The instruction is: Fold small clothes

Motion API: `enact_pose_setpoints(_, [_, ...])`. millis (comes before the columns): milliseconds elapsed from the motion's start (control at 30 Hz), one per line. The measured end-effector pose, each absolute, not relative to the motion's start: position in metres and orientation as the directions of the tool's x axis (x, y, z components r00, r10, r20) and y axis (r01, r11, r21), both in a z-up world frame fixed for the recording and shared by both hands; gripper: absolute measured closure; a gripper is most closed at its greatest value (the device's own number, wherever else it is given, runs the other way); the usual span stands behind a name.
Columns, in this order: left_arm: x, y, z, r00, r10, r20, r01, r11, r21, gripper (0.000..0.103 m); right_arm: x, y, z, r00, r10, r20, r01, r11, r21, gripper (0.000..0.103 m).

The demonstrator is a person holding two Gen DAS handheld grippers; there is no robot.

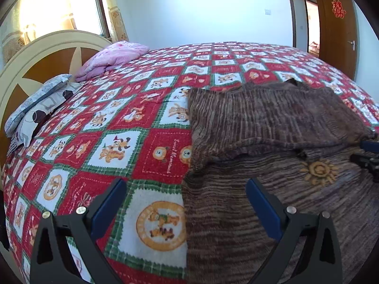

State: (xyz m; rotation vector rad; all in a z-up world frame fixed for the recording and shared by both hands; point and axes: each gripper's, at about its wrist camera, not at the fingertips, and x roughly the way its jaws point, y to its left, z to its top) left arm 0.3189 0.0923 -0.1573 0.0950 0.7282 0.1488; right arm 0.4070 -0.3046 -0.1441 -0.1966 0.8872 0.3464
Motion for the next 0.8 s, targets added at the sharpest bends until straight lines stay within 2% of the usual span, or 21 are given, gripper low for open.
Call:
enact_pose_setpoints(333, [0.291, 0.086, -0.14, 0.765, 0.126, -0.631, -0.082, 0.992, 0.099, 0.0, 0.399, -0.306, -0.142, 0.602, 0.196, -0.774, -0.349, 0.937, -0.034, 0.027])
enact_pose_setpoints(500, [0.277, 0.081, -0.132, 0.777, 0.094, -0.622, -0.063, 0.995, 0.072, 0.0, 0.393, -0.307, -0.142, 0.601, 0.184, -0.778, -0.338, 0.941, -0.038, 0.021])
enact_pose_setpoints(800, [0.268, 0.074, -0.138, 0.77, 0.094, -0.631, -0.058, 0.995, 0.077, 0.0, 0.376, -0.311, -0.134, 0.609, 0.17, -0.775, -0.317, 0.947, -0.042, 0.02])
